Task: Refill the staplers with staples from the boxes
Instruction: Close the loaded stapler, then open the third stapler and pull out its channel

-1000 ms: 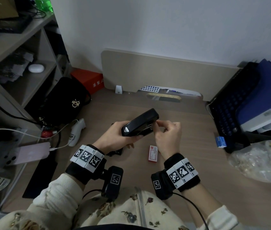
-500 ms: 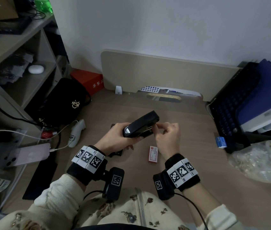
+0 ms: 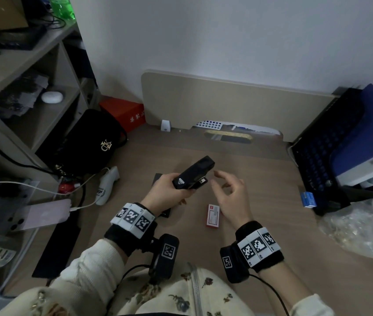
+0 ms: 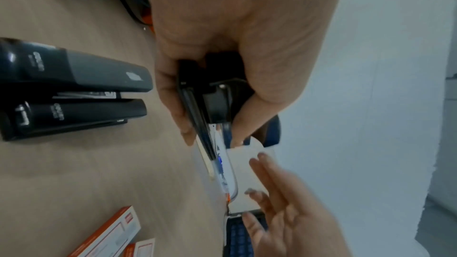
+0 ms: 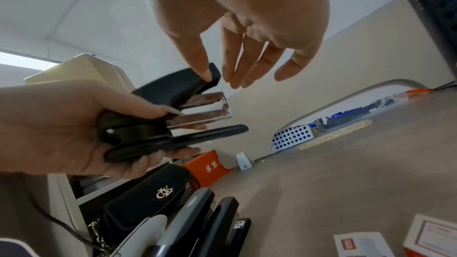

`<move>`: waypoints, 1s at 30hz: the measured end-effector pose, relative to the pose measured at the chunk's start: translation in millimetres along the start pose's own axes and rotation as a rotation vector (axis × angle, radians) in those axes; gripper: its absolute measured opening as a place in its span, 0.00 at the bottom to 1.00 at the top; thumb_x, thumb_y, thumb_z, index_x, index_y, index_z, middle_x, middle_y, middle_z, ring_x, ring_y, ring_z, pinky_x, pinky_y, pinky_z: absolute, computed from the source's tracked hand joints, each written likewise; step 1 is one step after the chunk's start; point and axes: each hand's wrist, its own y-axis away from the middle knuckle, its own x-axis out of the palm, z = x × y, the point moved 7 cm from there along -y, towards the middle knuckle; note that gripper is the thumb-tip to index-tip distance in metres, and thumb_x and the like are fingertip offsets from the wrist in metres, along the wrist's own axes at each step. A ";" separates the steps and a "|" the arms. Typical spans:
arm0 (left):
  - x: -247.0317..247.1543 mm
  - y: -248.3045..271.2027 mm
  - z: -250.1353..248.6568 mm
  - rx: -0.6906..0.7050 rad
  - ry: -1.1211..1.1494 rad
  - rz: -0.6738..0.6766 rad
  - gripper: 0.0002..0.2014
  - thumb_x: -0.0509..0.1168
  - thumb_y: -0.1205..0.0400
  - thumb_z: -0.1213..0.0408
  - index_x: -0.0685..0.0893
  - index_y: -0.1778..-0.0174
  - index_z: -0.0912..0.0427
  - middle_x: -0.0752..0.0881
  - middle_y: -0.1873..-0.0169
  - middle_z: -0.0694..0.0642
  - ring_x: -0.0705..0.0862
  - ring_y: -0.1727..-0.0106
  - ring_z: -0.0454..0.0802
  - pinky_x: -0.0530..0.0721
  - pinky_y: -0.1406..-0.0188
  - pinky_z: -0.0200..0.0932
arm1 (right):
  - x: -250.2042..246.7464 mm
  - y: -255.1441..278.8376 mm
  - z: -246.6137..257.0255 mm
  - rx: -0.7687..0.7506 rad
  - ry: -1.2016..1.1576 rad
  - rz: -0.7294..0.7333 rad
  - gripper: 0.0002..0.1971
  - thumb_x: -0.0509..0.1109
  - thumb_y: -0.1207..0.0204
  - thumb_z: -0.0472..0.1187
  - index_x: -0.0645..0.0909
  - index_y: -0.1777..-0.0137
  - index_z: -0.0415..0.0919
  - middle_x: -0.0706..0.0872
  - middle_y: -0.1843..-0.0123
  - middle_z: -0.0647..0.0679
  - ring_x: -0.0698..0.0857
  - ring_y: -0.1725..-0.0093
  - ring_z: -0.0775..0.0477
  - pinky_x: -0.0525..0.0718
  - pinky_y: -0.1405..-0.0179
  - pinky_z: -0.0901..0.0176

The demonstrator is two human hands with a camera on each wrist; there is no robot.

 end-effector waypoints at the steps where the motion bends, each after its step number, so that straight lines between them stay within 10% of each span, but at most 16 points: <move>1: 3.0 -3.9 1.2 -0.001 -0.028 -0.016 0.12 0.75 0.27 0.59 0.87 0.49 0.54 0.89 0.69 0.49 0.88 0.69 0.44 0.84 0.65 0.41 | 5.7 -0.2 -0.8 0.027 -0.037 0.053 0.16 0.69 0.24 0.48 0.82 0.38 0.49 0.83 0.46 0.62 0.77 0.47 0.57 0.77 0.46 0.60; 8: 35.4 -12.5 1.5 0.055 -0.213 0.161 0.19 0.70 0.24 0.58 0.80 0.36 0.52 0.88 0.54 0.48 0.87 0.56 0.45 0.85 0.57 0.42 | 37.8 1.6 -17.2 0.366 -0.381 0.256 0.29 0.70 0.36 0.70 0.84 0.47 0.46 0.91 0.52 0.50 0.89 0.52 0.51 0.87 0.49 0.50; 19: 40.6 -16.5 29.4 -0.080 -0.212 0.386 0.29 0.72 0.23 0.63 0.74 0.26 0.46 0.86 0.41 0.48 0.86 0.42 0.45 0.85 0.41 0.44 | 64.9 -10.6 -62.7 0.581 -0.230 0.306 0.17 0.71 0.34 0.54 0.86 0.64 0.39 0.87 0.68 0.44 0.86 0.63 0.42 0.82 0.62 0.46; 26: -4.0 -34.2 42.6 -0.212 -0.267 0.203 0.25 0.66 0.17 0.60 0.73 0.23 0.55 0.78 0.27 0.53 0.76 0.27 0.46 0.74 0.31 0.38 | 85.4 -12.6 -73.3 0.527 0.091 0.453 0.09 0.74 0.31 0.53 0.83 0.64 0.50 0.89 0.59 0.49 0.87 0.55 0.47 0.85 0.54 0.52; 30: -20.3 -42.6 45.0 -0.242 -0.181 0.082 0.16 0.62 0.16 0.66 0.80 0.31 0.56 0.83 0.36 0.51 0.80 0.43 0.44 0.81 0.58 0.28 | 99.3 -9.6 -82.3 0.559 0.168 0.545 0.12 0.73 0.32 0.56 0.81 0.66 0.49 0.88 0.61 0.50 0.86 0.55 0.46 0.85 0.49 0.49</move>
